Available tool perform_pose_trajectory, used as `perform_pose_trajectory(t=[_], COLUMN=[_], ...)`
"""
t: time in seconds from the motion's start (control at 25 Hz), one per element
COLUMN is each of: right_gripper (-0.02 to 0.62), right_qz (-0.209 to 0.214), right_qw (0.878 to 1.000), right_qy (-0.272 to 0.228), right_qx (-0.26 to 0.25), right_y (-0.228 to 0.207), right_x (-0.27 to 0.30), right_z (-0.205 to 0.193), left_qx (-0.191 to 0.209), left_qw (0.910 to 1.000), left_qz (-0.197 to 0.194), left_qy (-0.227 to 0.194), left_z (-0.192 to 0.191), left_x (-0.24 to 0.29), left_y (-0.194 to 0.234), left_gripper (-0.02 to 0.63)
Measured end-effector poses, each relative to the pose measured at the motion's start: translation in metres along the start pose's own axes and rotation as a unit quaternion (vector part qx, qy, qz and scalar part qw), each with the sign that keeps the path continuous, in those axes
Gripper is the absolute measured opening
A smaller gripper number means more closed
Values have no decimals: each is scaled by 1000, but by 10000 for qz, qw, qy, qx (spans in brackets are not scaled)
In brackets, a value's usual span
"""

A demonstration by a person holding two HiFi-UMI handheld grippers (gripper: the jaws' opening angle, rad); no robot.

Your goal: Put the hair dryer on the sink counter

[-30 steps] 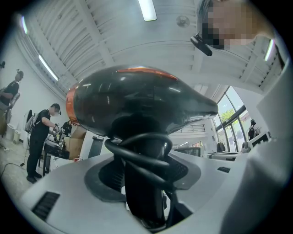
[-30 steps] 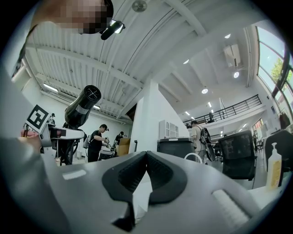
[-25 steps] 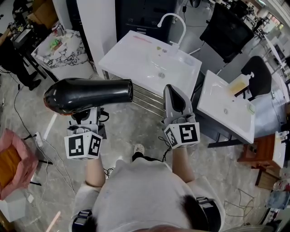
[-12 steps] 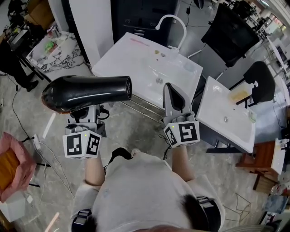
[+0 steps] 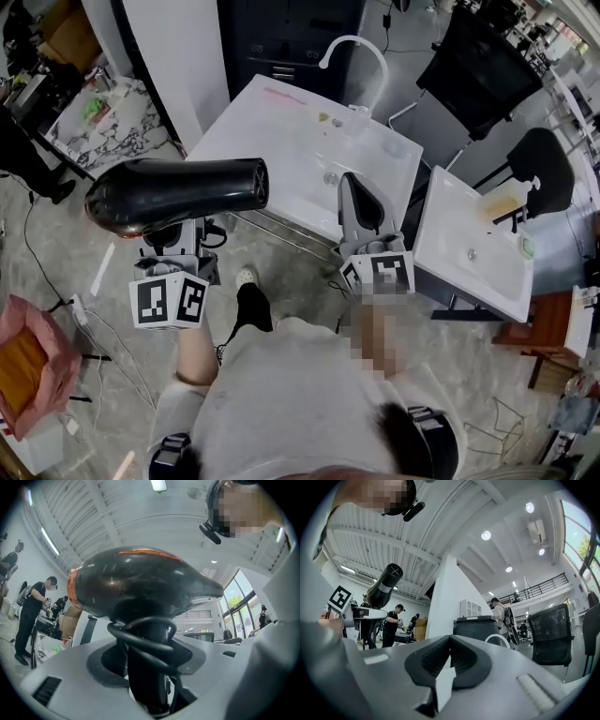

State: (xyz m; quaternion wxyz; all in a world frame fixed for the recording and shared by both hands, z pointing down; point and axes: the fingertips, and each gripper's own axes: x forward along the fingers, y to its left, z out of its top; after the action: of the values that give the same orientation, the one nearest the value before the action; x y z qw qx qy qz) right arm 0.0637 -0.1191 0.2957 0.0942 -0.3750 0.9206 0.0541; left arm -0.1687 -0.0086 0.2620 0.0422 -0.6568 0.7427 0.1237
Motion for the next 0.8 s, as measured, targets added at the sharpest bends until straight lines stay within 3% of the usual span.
perform_pose_trajectory(t=[0.8], right_gripper=[11], right_qz=[-622], right_qw=[9979], right_qy=[-5], right_qx=[-193], right_y=[-14], right_x=[168], right_z=[-24], left_qx=[-96], left_qw=[9972], left_qz=[-716], left_qy=[201], left_z=[-22], left_x=[171], left_y=[97], left_gripper=[245])
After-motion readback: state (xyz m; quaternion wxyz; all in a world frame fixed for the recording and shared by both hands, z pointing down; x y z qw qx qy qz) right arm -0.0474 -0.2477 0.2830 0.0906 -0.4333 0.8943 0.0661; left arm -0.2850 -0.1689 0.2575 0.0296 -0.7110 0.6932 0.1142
